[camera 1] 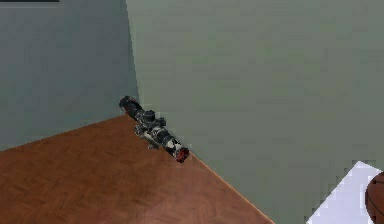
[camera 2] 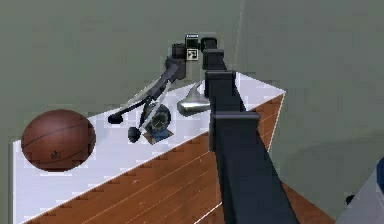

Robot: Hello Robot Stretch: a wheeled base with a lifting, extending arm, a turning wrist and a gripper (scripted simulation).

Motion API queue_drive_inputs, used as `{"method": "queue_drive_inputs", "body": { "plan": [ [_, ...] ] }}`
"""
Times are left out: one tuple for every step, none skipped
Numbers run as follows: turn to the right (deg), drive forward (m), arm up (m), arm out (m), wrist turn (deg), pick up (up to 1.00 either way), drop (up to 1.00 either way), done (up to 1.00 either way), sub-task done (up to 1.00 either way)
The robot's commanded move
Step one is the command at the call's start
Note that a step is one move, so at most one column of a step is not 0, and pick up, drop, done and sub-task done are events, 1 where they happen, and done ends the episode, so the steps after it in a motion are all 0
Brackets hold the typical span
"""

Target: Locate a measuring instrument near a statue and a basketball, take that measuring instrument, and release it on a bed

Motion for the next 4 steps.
{"method": "queue_drive_inputs", "body": {
  "plan": [
    [0.0,0.0,0.0,0.0,45.0,0.0,0.0,0.0,0.0],
    [0.0,0.0,0.0,0.0,39.0,0.0,0.0,0.0,0.0],
    [0.0,0.0,-0.28,0.0,0.0,0.0,0.0,0.0,0.0],
    [0.0,0.0,0.0,0.0,0.0,1.0,0.0,0.0,0.0]
  ]
}}
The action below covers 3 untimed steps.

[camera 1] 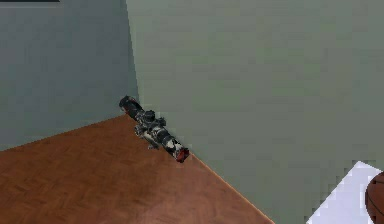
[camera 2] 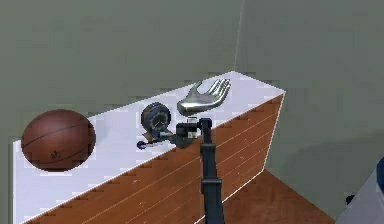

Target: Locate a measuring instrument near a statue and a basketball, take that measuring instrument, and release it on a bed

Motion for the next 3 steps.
{"method": "queue_drive_inputs", "body": {
  "plan": [
    [0.0,0.0,0.1,0.0,0.0,0.0,0.0,0.0,0.0],
    [0.0,0.0,0.18,0.0,0.0,0.0,0.0,0.0,0.0],
    [0.0,0.0,0.0,0.0,-45.0,0.0,0.0,0.0,0.0]
  ]
}}
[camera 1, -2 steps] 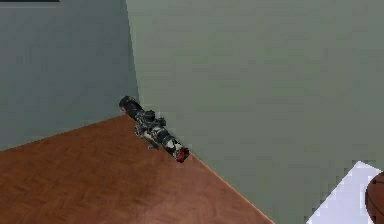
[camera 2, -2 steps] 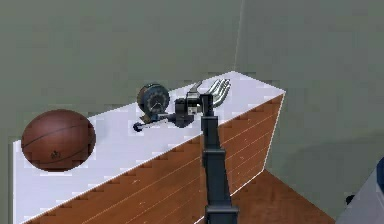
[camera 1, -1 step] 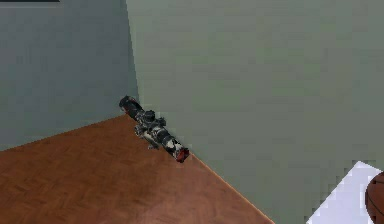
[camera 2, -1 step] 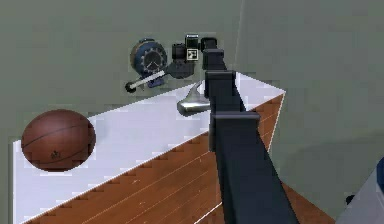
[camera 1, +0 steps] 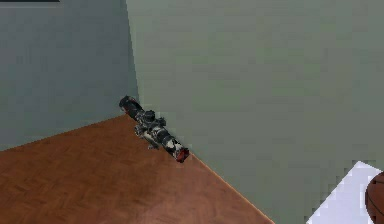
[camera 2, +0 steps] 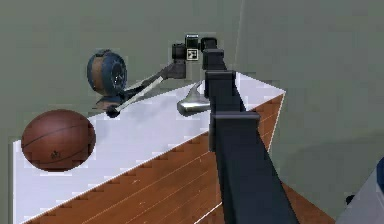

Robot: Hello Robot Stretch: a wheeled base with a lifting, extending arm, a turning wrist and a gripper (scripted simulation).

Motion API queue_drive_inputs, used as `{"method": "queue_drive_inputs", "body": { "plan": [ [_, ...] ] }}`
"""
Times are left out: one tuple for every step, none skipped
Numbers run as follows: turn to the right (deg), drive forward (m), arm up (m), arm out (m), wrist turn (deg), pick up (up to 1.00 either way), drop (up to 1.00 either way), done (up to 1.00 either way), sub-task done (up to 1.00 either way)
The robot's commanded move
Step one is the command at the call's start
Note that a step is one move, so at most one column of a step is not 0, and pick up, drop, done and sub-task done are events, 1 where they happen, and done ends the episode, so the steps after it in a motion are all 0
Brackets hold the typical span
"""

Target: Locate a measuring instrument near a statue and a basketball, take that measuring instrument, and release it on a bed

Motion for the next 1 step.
{"method": "queue_drive_inputs", "body": {
  "plan": [
    [0.0,0.0,0.0,0.0,-33.0,0.0,0.0,0.0,0.0]
  ]
}}
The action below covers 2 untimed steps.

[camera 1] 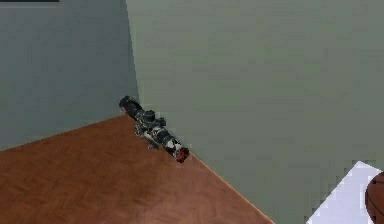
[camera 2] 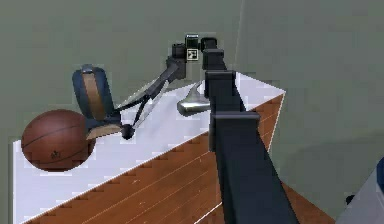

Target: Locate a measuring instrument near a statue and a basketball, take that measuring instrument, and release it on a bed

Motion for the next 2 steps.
{"method": "queue_drive_inputs", "body": {
  "plan": [
    [0.0,0.0,0.0,-0.46,0.0,0.0,0.0,0.0,0.0],
    [-45.0,0.0,0.0,0.0,0.0,0.0,0.0,0.0,0.0]
  ]
}}
